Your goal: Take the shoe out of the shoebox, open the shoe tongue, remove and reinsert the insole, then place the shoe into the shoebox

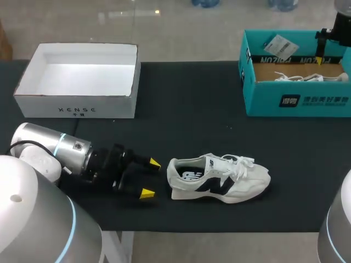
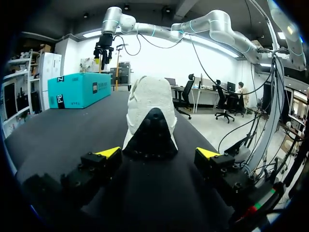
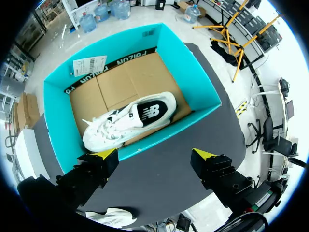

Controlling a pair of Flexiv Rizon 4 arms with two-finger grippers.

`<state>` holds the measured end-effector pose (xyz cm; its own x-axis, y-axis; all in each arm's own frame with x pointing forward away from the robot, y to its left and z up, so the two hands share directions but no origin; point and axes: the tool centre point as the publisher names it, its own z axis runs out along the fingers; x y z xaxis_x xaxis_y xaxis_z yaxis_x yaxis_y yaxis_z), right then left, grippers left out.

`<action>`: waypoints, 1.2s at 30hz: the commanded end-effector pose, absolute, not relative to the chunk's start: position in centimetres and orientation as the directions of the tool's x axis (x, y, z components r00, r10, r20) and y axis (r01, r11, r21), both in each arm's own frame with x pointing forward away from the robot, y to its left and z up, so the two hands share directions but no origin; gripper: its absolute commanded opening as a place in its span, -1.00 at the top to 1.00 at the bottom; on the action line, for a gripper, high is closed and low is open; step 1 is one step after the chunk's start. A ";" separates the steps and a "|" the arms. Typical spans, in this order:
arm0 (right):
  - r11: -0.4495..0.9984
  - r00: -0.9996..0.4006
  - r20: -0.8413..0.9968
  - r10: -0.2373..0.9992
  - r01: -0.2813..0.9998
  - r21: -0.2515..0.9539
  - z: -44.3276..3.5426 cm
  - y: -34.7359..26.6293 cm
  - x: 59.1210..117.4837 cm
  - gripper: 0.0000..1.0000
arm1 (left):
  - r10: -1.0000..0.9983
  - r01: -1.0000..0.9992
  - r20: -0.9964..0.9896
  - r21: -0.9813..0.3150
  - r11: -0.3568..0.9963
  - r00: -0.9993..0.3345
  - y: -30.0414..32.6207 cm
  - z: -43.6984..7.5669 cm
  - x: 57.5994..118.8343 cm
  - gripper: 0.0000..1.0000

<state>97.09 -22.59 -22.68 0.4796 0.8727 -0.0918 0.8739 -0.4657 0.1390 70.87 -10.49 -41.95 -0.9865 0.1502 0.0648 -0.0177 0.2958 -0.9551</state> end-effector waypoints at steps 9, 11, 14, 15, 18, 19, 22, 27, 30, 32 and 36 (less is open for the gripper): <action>-0.466 0.480 -0.091 0.873 0.873 0.142 -22.7 -22.6 97.0 -1.00 | 0.141 0.022 0.020 -0.956 0.293 -0.990 -12.7 -41.6 69.6 -1.00; -0.466 0.480 -0.091 0.873 0.873 0.142 -22.7 -22.6 97.0 -1.00 | 0.137 0.034 0.007 -0.955 0.294 -0.991 -12.9 -41.6 69.4 -1.00; -0.466 0.480 -0.091 0.873 0.873 0.142 -22.7 -22.6 97.0 -1.00 | 0.137 0.041 -0.001 -0.956 0.292 -0.991 -13.2 -41.6 69.2 -1.00; -0.466 0.480 -0.091 0.873 0.873 0.142 -22.7 -22.6 97.0 -1.00 | 0.137 0.042 -0.001 -0.955 0.292 -0.991 -13.3 -41.6 69.2 -1.00; -0.466 0.480 -0.091 0.873 0.873 0.142 -22.7 -22.6 97.0 -1.00 | 0.133 0.042 -0.003 -0.956 0.291 -0.991 -13.5 -41.7 69.3 -1.00; -0.466 0.480 -0.091 0.873 0.873 0.142 -22.7 -22.6 97.0 -1.00 | 0.131 0.042 -0.004 -0.956 0.290 -0.991 -13.6 -41.7 69.4 -1.00; -0.466 0.480 -0.091 0.873 0.873 0.142 -22.7 -22.6 97.0 -1.00 | 0.126 0.043 -0.007 -0.956 0.291 -0.992 -13.8 -41.9 69.5 -1.00; -0.466 0.480 -0.091 0.873 0.873 0.142 -22.7 -22.6 97.0 -1.00 | 0.123 0.051 -0.015 -0.953 0.297 -0.992 -14.4 -42.2 69.6 -1.00; -0.466 0.480 -0.091 0.873 0.873 0.142 -22.7 -22.6 97.0 -1.00 | 0.117 0.052 -0.017 -0.952 0.301 -0.993 -14.7 -42.3 69.8 -1.00; -0.466 0.480 -0.091 0.873 0.873 0.142 -22.7 -22.6 97.0 -1.00 | 0.113 0.052 -0.019 -0.952 0.301 -0.993 -14.9 -42.3 69.9 -1.00; -0.466 0.480 -0.091 0.873 0.873 0.142 -22.7 -22.6 97.0 -1.00 | 0.108 0.059 -0.027 -0.951 0.303 -0.994 -15.4 -42.2 70.1 -1.00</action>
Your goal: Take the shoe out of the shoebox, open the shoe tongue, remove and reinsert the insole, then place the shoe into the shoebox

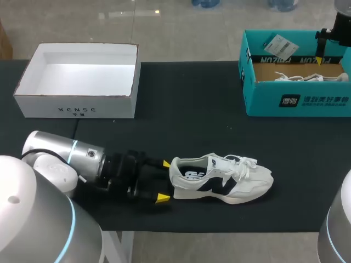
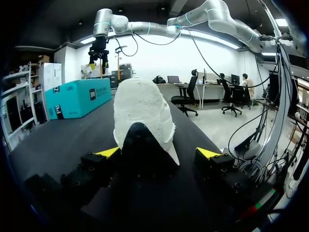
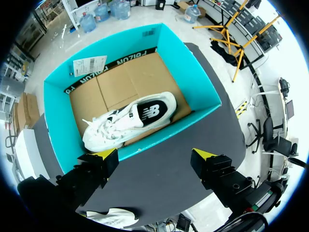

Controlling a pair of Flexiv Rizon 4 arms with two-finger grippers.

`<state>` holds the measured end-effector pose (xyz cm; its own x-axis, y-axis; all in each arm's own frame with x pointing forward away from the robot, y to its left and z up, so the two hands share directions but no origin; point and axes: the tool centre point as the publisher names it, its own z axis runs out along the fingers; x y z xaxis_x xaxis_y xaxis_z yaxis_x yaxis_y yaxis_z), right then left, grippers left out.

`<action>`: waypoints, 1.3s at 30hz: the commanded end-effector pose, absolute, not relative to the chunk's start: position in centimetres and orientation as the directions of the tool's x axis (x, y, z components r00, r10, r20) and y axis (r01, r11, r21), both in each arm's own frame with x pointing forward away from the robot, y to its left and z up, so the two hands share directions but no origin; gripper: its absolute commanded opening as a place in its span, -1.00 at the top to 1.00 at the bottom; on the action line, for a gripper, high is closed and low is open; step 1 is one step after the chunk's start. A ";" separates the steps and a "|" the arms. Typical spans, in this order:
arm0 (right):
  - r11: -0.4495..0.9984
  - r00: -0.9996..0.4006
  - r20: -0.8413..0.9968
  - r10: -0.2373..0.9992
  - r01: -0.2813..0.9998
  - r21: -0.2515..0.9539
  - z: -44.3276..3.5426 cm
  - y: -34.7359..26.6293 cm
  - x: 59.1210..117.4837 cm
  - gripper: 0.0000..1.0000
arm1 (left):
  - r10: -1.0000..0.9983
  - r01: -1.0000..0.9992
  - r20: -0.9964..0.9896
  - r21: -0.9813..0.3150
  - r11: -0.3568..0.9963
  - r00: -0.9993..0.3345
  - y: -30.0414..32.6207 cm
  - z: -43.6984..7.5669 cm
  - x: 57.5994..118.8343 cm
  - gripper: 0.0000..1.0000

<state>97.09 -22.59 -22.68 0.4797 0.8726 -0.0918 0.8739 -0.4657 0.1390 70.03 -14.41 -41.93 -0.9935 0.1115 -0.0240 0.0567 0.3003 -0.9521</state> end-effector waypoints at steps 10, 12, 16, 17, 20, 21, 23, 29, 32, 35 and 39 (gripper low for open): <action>-0.466 0.480 -0.091 0.873 0.873 0.142 -22.7 -22.6 97.0 -1.00 | 0.113 0.070 -0.036 -0.946 0.317 -0.993 -15.9 -42.4 71.0 -1.00; -0.466 0.480 -0.091 0.873 0.873 0.142 -22.7 -22.6 97.0 -1.00 | 0.107 0.071 -0.038 -0.944 0.321 -0.994 -15.6 -42.4 71.5 -1.00; -0.466 0.480 -0.091 0.873 0.873 0.142 -22.7 -22.6 97.0 -1.00 | 0.096 0.075 -0.046 -0.942 0.326 -0.994 -15.3 -42.4 72.5 -1.00; -0.466 0.480 -0.091 0.873 0.873 0.142 -22.7 -22.6 97.0 -1.00 | 0.094 0.075 -0.046 -0.942 0.327 -0.994 -15.3 -42.4 72.7 -1.00; -0.466 0.480 -0.091 0.873 0.873 0.142 -22.7 -22.6 97.0 -1.00 | 0.092 0.075 -0.047 -0.942 0.328 -0.995 -15.3 -42.4 72.8 -1.00; -0.466 0.480 -0.091 0.873 0.873 0.142 -22.7 -22.6 97.0 -1.00 | 0.093 0.075 -0.047 -0.942 0.328 -0.995 -15.4 -42.4 72.8 -1.00; -0.466 0.480 -0.091 0.873 0.873 0.142 -22.7 -22.6 97.0 -1.00 | 0.101 0.076 -0.045 -0.941 0.330 -0.994 -15.6 -42.6 72.6 -1.00; -0.466 0.480 -0.091 0.873 0.873 0.142 -22.7 -22.6 97.0 -1.00 | 0.118 0.073 -0.036 -0.942 0.326 -0.992 -16.2 -42.8 71.9 -1.00; -0.466 0.480 -0.091 0.873 0.873 0.142 -22.7 -22.6 97.0 -1.00 | 0.121 0.063 -0.025 -0.944 0.325 -0.992 -16.4 -43.0 71.7 -1.00; -0.466 0.480 -0.091 0.873 0.873 0.142 -22.7 -22.6 97.0 -1.00 | 0.121 0.061 -0.022 -0.944 0.324 -0.992 -16.8 -43.0 71.6 -1.00; -0.466 0.480 -0.091 0.873 0.873 0.142 -22.7 -22.6 97.0 -1.00 | 0.121 0.049 -0.011 -0.947 0.317 -0.993 -17.0 -43.0 71.6 -1.00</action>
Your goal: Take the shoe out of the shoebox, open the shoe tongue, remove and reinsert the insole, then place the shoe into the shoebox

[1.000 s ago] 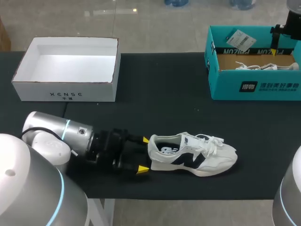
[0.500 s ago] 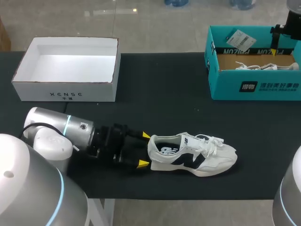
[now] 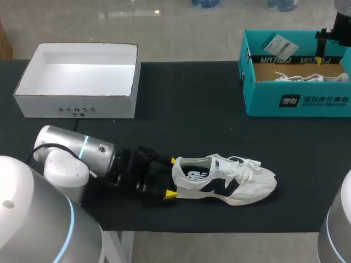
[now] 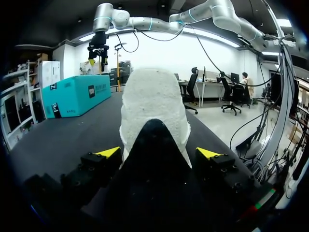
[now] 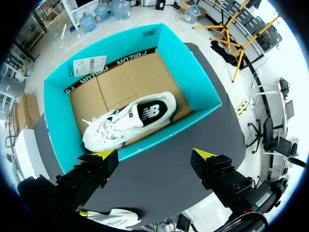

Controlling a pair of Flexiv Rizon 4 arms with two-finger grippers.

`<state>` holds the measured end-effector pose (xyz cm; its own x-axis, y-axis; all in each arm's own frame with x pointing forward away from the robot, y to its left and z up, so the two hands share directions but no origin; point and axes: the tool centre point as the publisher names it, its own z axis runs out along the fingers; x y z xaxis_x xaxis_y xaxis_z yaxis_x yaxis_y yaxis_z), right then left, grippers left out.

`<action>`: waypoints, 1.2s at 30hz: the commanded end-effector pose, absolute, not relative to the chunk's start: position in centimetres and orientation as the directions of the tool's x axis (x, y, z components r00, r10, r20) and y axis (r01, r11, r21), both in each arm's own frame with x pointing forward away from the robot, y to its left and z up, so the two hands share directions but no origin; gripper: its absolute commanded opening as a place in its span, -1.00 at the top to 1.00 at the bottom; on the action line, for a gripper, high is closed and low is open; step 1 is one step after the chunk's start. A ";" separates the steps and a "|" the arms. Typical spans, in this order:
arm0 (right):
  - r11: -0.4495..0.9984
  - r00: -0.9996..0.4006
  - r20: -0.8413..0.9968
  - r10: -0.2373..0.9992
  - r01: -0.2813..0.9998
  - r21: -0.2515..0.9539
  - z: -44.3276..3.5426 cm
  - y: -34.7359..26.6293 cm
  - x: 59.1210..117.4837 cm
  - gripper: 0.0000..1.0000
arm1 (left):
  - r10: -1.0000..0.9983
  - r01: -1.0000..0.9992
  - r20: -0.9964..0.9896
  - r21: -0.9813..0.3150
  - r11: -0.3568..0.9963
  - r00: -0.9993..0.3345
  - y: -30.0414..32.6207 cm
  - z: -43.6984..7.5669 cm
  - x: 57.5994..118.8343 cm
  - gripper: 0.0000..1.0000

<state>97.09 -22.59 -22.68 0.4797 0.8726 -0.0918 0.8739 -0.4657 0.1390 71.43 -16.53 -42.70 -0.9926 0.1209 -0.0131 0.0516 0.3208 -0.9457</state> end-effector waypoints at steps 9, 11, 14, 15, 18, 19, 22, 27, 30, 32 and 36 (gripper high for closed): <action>-0.466 0.480 -0.091 0.873 0.873 0.142 -22.7 -22.6 97.0 -1.00 | 0.104 0.040 -0.007 -0.948 0.315 -0.995 -17.3 -43.4 71.5 1.00; -0.466 0.480 -0.091 0.873 0.873 0.142 -22.7 -22.6 97.0 -1.00 | 0.096 0.043 -0.011 -0.942 0.332 -0.995 -17.5 -43.7 71.3 1.00; -0.466 0.480 -0.091 0.873 0.873 0.142 -22.7 -22.6 97.0 -1.00 | 0.099 0.039 -0.006 -0.942 0.334 -0.995 -17.5 -43.8 71.1 1.00; -0.466 0.480 -0.091 0.873 0.873 0.142 -22.7 -22.6 97.0 -1.00 | 0.099 0.039 -0.006 -0.942 0.334 -0.995 -17.5 -43.8 71.1 1.00; -0.466 0.480 -0.091 0.873 0.873 0.142 -22.7 -22.6 97.0 -1.00 | 0.099 0.039 -0.006 -0.942 0.334 -0.995 -17.5 -43.8 71.1 1.00; -0.466 0.480 -0.091 0.873 0.873 0.142 -22.7 -22.6 97.0 -1.00 | 0.099 0.039 -0.006 -0.942 0.334 -0.995 -17.5 -43.8 71.1 1.00; -0.466 0.480 -0.091 0.873 0.873 0.142 -22.7 -22.6 97.0 -1.00 | 0.099 0.039 -0.006 -0.942 0.334 -0.995 -17.5 -43.8 71.1 1.00; -0.466 0.480 -0.091 0.873 0.873 0.142 -22.7 -22.6 97.0 -1.00 | 0.099 0.039 -0.006 -0.942 0.334 -0.995 -17.5 -43.8 71.1 1.00; -0.466 0.480 -0.091 0.873 0.873 0.142 -22.7 -22.6 97.0 -1.00 | 0.099 0.039 -0.006 -0.942 0.334 -0.995 -17.5 -43.8 71.1 1.00; -0.466 0.480 -0.091 0.873 0.873 0.142 -22.7 -22.6 97.0 -1.00 | 0.099 0.039 -0.006 -0.942 0.334 -0.995 -17.5 -43.8 71.1 1.00; -0.463 0.477 -0.096 0.874 0.876 0.139 -21.9 -19.5 96.5 -1.00 | 0.099 0.039 -0.006 -0.942 0.334 -0.995 -17.5 -43.8 71.1 1.00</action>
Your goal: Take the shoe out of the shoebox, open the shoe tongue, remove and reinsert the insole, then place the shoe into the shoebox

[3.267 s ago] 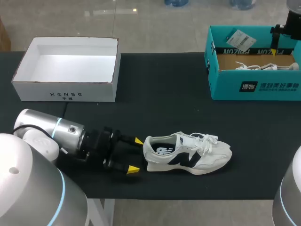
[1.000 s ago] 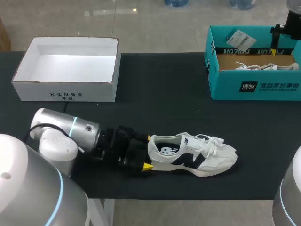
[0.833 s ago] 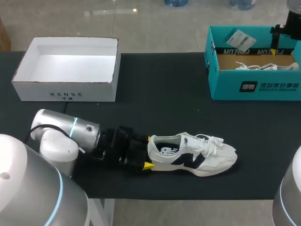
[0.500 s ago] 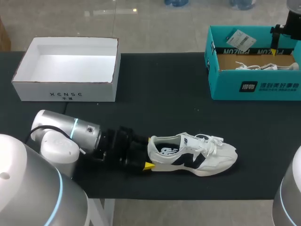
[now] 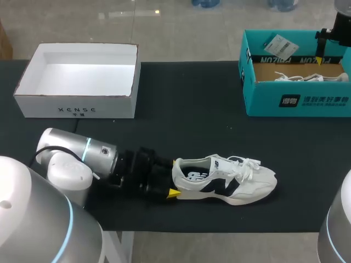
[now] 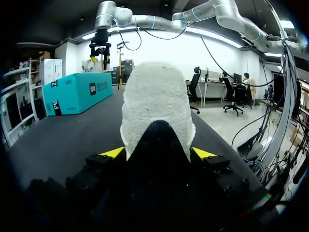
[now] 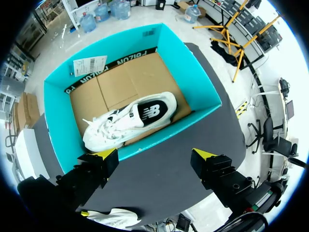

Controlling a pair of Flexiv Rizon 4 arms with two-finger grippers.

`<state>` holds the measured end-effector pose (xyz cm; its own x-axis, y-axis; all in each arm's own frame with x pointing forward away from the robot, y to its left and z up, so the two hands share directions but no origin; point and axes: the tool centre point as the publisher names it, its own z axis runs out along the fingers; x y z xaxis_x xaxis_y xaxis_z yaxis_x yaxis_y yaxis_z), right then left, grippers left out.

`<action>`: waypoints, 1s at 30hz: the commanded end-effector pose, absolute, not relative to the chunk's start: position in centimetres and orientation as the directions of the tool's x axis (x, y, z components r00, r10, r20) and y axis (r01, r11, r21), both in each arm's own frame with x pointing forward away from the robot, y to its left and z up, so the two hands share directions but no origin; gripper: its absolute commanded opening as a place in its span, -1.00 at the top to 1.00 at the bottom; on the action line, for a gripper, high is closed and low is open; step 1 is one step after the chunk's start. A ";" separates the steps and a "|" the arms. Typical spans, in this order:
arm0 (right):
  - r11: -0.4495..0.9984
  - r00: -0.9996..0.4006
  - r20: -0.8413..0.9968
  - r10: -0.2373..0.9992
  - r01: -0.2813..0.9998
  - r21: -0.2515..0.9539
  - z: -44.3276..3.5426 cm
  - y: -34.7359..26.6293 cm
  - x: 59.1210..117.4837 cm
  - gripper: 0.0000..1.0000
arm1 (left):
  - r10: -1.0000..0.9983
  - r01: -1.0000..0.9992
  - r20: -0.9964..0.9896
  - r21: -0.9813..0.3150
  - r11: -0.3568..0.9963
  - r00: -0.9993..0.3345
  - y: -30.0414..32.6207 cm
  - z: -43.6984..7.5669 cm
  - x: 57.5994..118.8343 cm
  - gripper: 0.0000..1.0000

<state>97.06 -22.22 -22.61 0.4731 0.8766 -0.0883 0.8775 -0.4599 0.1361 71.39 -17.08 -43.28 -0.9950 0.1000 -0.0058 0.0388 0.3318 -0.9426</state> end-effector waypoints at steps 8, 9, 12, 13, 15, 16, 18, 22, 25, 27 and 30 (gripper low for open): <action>-0.492 0.494 -0.058 0.867 0.869 0.045 -22.6 -10.9 92.9 -1.00 | 0.099 0.039 -0.006 -0.942 0.334 -0.995 -17.5 -43.8 71.1 1.00; -0.494 0.496 -0.048 0.867 0.868 0.047 -22.6 -9.8 92.4 -1.00 | 0.099 0.039 -0.006 -0.942 0.334 -0.995 -17.5 -43.8 71.1 1.00; -0.505 0.505 -0.039 0.862 0.863 0.027 -23.0 -6.6 90.9 -1.00 | 0.099 0.039 -0.006 -0.942 0.334 -0.995 -17.5 -43.8 71.1 1.00; -0.499 0.500 -0.038 0.865 0.866 0.022 -23.2 -5.5 90.4 -1.00 | 0.099 0.039 -0.006 -0.942 0.334 -0.995 -17.5 -43.8 71.1 1.00; -0.502 0.502 -0.034 0.864 0.865 0.013 -23.4 -3.8 89.3 -1.00 | 0.099 0.039 -0.006 -0.942 0.334 -0.995 -17.5 -43.8 71.1 1.00; -0.494 0.494 -0.031 0.869 0.869 0.005 -23.6 -2.8 88.8 -1.00 | 0.099 0.039 -0.006 -0.942 0.334 -0.995 -17.5 -43.8 71.1 1.00; -0.496 0.496 -0.022 0.868 0.868 0.000 -23.8 -1.3 87.6 -1.00 | 0.099 0.039 -0.006 -0.942 0.334 -0.995 -17.5 -43.8 71.1 1.00; -0.516 0.516 -0.016 0.856 0.856 -0.016 -24.2 1.1 85.4 -1.00 | 0.099 0.039 -0.006 -0.942 0.334 -0.995 -17.5 -43.8 71.1 1.00; -0.559 0.556 -0.064 0.829 0.829 -0.028 -24.5 2.2 84.2 -1.00 | 0.099 0.039 -0.006 -0.942 0.334 -0.995 -17.5 -43.8 71.1 1.00; -0.559 0.556 -0.064 0.829 0.829 -0.028 -24.5 2.2 84.2 -1.00 | 0.099 0.039 -0.006 -0.942 0.334 -0.995 -17.5 -43.8 71.1 1.00; -0.559 0.556 -0.064 0.829 0.829 -0.028 -24.5 2.2 84.2 -1.00 | 0.099 0.039 -0.006 -0.942 0.334 -0.995 -17.5 -43.8 71.1 1.00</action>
